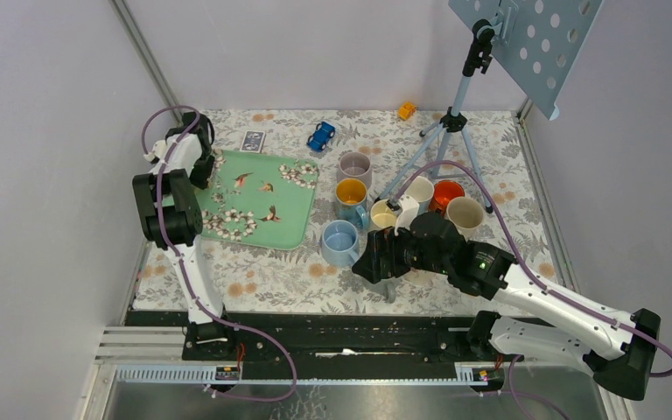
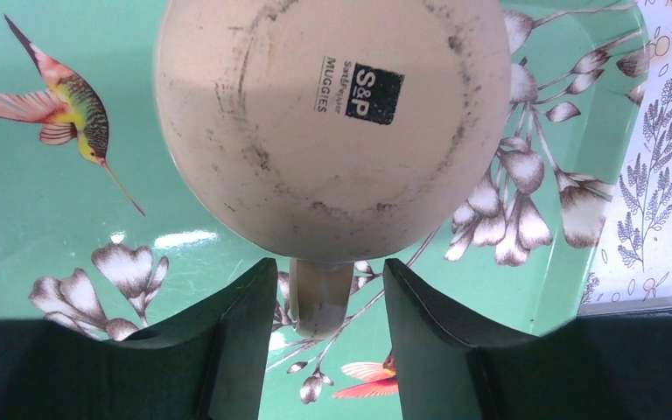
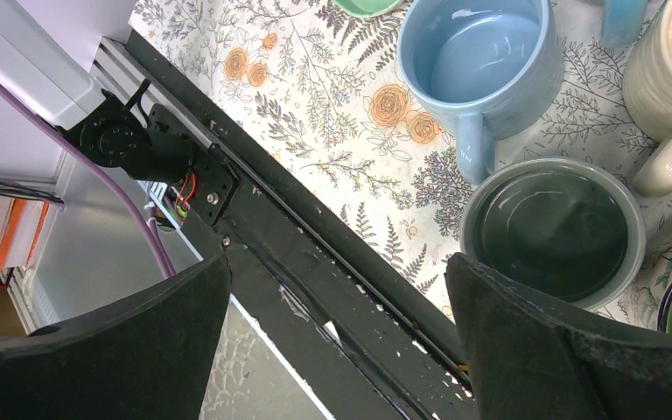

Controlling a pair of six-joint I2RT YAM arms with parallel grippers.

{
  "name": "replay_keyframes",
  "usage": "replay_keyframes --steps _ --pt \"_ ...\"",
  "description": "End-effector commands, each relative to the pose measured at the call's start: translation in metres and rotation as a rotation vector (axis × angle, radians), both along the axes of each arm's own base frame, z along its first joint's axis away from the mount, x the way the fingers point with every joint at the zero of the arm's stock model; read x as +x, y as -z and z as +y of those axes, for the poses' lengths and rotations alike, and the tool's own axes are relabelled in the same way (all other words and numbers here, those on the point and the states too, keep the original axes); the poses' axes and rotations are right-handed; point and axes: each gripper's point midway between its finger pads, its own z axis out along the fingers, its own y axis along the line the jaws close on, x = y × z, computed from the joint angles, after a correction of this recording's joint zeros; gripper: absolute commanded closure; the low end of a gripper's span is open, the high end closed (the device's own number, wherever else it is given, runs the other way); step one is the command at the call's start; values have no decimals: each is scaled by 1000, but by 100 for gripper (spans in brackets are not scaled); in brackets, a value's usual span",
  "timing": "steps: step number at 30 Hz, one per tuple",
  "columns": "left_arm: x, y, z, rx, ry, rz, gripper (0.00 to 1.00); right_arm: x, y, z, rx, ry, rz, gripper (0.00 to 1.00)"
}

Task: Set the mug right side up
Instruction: Turn over the cup on the tray.

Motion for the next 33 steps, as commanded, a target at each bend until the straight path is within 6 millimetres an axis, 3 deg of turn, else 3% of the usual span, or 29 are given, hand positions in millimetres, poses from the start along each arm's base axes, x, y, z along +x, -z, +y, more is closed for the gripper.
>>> replay_keyframes --steps 1,10,14,21,33 --pt "13 -34 8 20 -5 -90 50 4 -6 2 26 11 -14 0" --pt "15 -32 5 2 15 -89 71 3 -1 1 22 12 -5 0" --pt "17 -31 -1 -25 48 -96 100 2 -1 0 26 17 -2 1" --pt "22 -45 -22 -94 150 -213 100 4 -6 1 59 34 -4 0" --pt "21 -95 -90 -246 364 -440 100 23 -23 9 153 135 -37 0"
